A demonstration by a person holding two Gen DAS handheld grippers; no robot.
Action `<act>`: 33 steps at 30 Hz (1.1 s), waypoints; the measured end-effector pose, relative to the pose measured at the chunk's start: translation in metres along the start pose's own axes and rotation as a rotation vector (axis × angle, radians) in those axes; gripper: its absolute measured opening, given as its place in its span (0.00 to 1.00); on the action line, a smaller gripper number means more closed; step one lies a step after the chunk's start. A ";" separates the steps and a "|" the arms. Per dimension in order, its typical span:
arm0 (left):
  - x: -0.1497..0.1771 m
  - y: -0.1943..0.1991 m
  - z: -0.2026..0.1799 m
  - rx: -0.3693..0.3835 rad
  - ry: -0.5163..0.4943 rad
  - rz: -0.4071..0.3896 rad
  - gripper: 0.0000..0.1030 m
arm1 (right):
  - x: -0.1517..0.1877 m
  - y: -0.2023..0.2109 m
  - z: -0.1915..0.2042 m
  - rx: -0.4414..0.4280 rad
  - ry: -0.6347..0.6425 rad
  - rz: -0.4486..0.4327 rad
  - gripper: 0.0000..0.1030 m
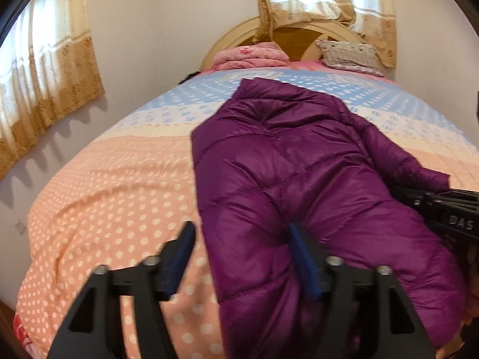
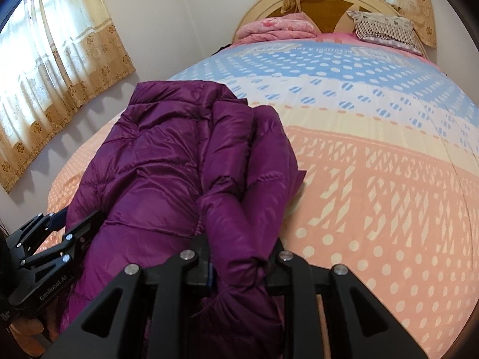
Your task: Fold large clothes
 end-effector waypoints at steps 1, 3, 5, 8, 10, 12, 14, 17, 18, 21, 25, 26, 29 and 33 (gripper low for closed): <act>0.001 -0.001 0.001 0.000 0.012 -0.001 0.72 | 0.001 0.000 -0.001 0.000 -0.005 0.000 0.26; 0.001 -0.004 0.004 0.001 0.031 0.005 0.76 | 0.004 -0.002 -0.002 -0.001 -0.011 0.002 0.28; 0.001 -0.006 0.007 -0.008 0.042 0.002 0.81 | 0.005 -0.003 -0.002 0.002 -0.018 0.002 0.31; 0.003 -0.009 0.012 -0.005 0.056 0.008 0.84 | 0.007 -0.005 -0.003 0.001 -0.032 0.008 0.36; 0.003 -0.011 0.013 -0.008 0.067 0.011 0.88 | 0.008 -0.006 -0.004 0.004 -0.043 0.009 0.41; 0.005 -0.013 0.014 -0.008 0.080 0.014 0.90 | 0.011 -0.007 -0.004 0.014 -0.051 0.008 0.45; 0.007 -0.014 0.017 -0.002 0.095 0.016 0.92 | 0.012 -0.007 -0.002 0.020 -0.049 0.005 0.46; 0.008 -0.015 0.020 0.003 0.103 0.016 0.92 | 0.011 -0.007 -0.002 0.025 -0.045 0.003 0.46; 0.008 -0.015 0.020 0.001 0.102 0.016 0.92 | 0.012 -0.007 -0.001 0.024 -0.045 0.003 0.46; 0.008 -0.015 0.020 -0.003 0.097 0.013 0.93 | 0.012 -0.007 -0.001 0.027 -0.044 0.004 0.47; 0.008 -0.015 0.021 -0.008 0.100 0.014 0.93 | 0.013 -0.007 -0.001 0.031 -0.041 0.007 0.48; 0.008 -0.015 0.020 -0.010 0.100 0.015 0.93 | 0.013 -0.007 -0.002 0.032 -0.040 0.010 0.48; 0.004 -0.009 0.021 -0.031 0.075 0.015 0.93 | 0.008 -0.007 -0.002 0.045 -0.025 0.022 0.50; -0.012 0.027 0.024 -0.050 0.067 -0.052 0.93 | 0.000 0.018 0.000 0.056 -0.023 0.009 0.60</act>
Point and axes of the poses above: each gripper's, at about its wrist camera, not at the fingertips, and y roughly against the way its jaws point, z to its left, x to its underside, the point moved 7 cm from there along -y, roughly the way its jaws point, and after that the axes turned 15 degrees about y, right-handed, at the moved point
